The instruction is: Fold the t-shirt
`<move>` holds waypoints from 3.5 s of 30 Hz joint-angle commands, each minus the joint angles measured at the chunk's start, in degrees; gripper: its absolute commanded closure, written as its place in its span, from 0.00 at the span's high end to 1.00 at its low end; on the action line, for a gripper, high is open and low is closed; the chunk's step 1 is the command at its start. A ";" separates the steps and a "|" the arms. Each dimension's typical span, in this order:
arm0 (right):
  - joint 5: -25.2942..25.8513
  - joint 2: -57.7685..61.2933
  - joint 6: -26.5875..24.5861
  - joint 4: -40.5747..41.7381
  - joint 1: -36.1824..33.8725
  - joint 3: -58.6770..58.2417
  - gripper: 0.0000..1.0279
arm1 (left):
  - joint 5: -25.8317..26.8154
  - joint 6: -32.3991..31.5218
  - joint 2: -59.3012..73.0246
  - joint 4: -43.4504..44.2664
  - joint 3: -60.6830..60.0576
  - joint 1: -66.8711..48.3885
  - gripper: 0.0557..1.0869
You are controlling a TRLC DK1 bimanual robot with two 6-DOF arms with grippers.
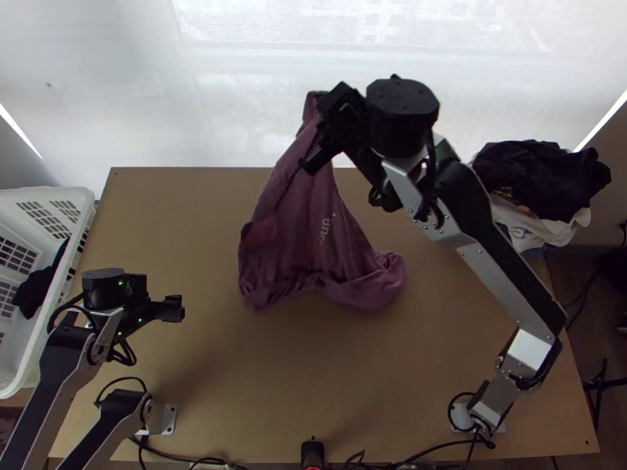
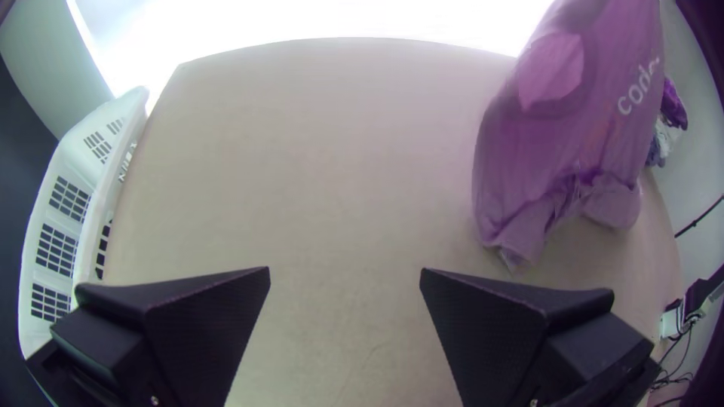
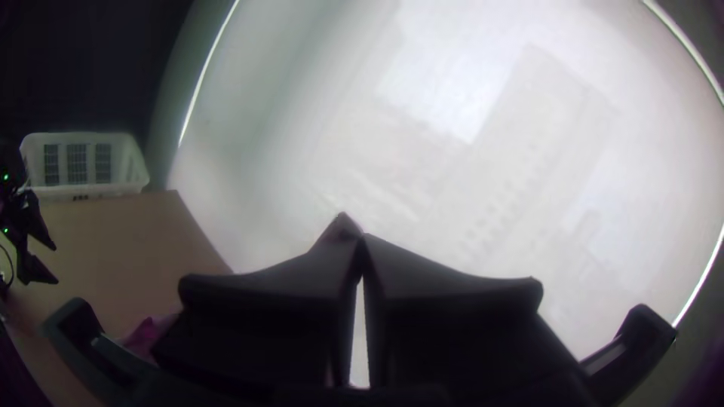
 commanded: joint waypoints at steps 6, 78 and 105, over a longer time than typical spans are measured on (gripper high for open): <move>6.41 -7.26 -6.92 7.18 -6.60 0.40 0.03 | -0.14 2.84 5.34 5.78 0.13 -13.28 0.94; 8.87 -17.63 -10.79 15.71 -16.70 -22.80 0.03 | 2.67 9.26 96.48 8.25 89.25 -50.99 0.03; 8.78 -22.47 -9.82 15.62 -21.54 -24.30 0.03 | 9.44 3.54 50.16 0.34 69.30 -19.79 0.03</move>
